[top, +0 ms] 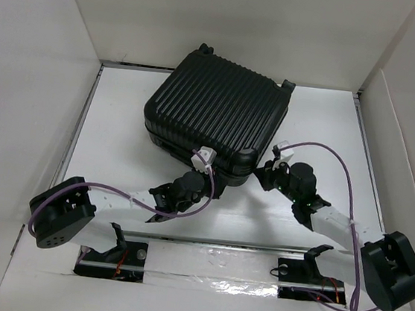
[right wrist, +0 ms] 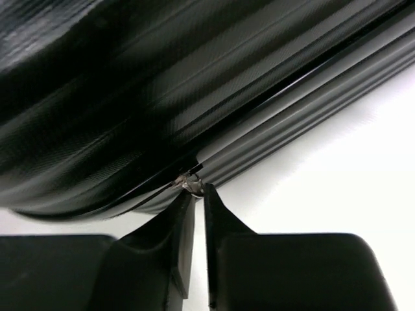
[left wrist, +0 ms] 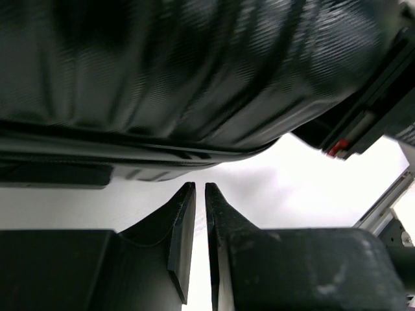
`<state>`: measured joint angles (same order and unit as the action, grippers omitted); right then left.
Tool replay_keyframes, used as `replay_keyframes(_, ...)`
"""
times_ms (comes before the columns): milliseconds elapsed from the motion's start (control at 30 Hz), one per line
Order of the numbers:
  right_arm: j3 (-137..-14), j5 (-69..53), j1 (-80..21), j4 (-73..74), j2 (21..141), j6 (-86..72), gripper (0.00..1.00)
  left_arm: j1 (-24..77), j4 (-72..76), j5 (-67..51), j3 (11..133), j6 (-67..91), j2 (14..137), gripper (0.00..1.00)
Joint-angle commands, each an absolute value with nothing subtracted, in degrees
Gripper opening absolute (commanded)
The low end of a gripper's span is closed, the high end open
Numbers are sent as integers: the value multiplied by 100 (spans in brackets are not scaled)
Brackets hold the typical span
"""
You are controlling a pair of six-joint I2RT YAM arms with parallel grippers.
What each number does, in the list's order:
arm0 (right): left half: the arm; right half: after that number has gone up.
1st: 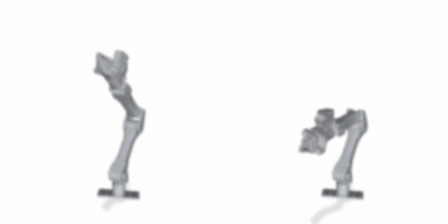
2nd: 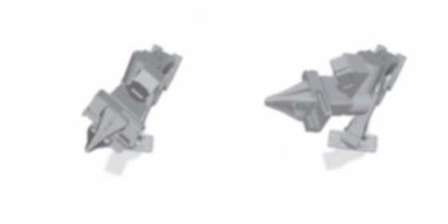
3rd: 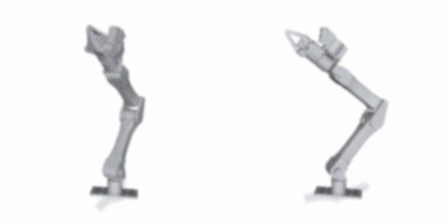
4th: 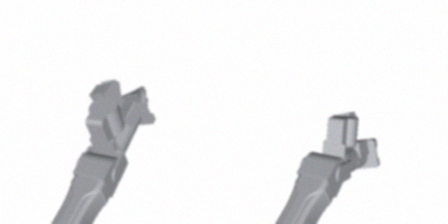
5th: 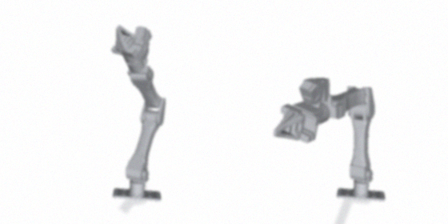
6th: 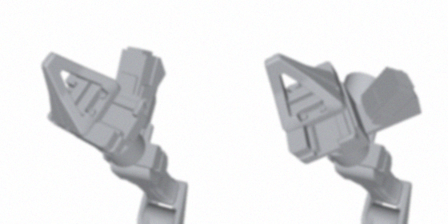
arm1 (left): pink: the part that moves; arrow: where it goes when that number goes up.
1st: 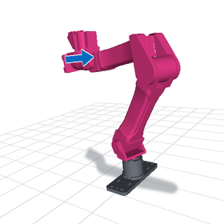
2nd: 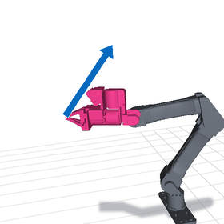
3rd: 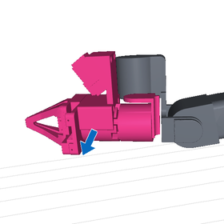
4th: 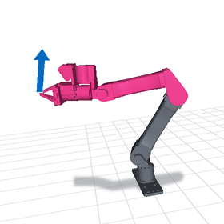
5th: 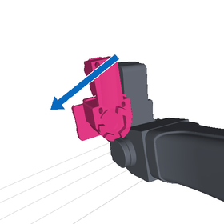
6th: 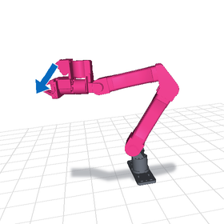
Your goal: Pack the luggage
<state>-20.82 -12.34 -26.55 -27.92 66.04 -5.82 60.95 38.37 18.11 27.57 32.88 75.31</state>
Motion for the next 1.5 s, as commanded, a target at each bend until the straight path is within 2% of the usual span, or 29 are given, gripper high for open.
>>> replay_keyframes(0,-2189,-1187,-2944,-3797,6382,-554,12,6064,4078,1828,3032,3111,7497,9)
replay_keyframes(33,-2162,-1143,-2944,-3771,6329,-554,7,6064,4069,1837,3041,3111,7506,8)
replay_keyframes(167,-1952,-836,-3163,-3490,5977,-632,0,6064,4148,1819,3094,3085,7532,8)
replay_keyframes(533,-1424,-624,-3823,-2392,5010,-1098,0,6064,4157,1872,3287,2945,7690,8)
replay_keyframes(700,-1476,-528,-4463,-1611,4887,-1195,0,5942,4201,1899,3392,2900,7831,8)
replay_keyframes(967,-2004,-132,-5729,-1424,5606,-1661,0,5871,4342,1521,3849,2821,8288,7)
replay_keyframes(1067,-2460,464,-6098,-1555,6062,-1810,0,5871,4351,1415,3955,2804,8358,7)
replay_keyframes(1200,-2724,1202,-6100,-2002,6380,-2057,0,5871,4281,1389,3824,2812,8236,8)
replay_keyframes(1267,-2760,1344,-6100,-2004,6390,-2057,0,5871,4001,1494,3614,2873,7921,15)
replay_keyframes(1300,-2742,1440,-6100,-1987,6355,-2004,0,5871,3886,1572,3499,2883,7754,21)
replay_keyframes(1333,-2725,1467,-6100,-1978,6320,-1969,0,5871,3763,1730,3394,2900,7561,34)
replay_keyframes(1367,-2690,1503,-6100,-1934,6276,-1934,0,5871,3422,1818,3175,2944,7097,41)
replay_keyframes(1400,-2672,1486,-6100,-1855,6206,-1907,0,5871,3193,1967,3077,2979,6814,51)
replay_keyframes(1467,-2611,1424,-6100,-1872,6144,-1907,0,5810,2414,2390,2954,3102,5939,57)
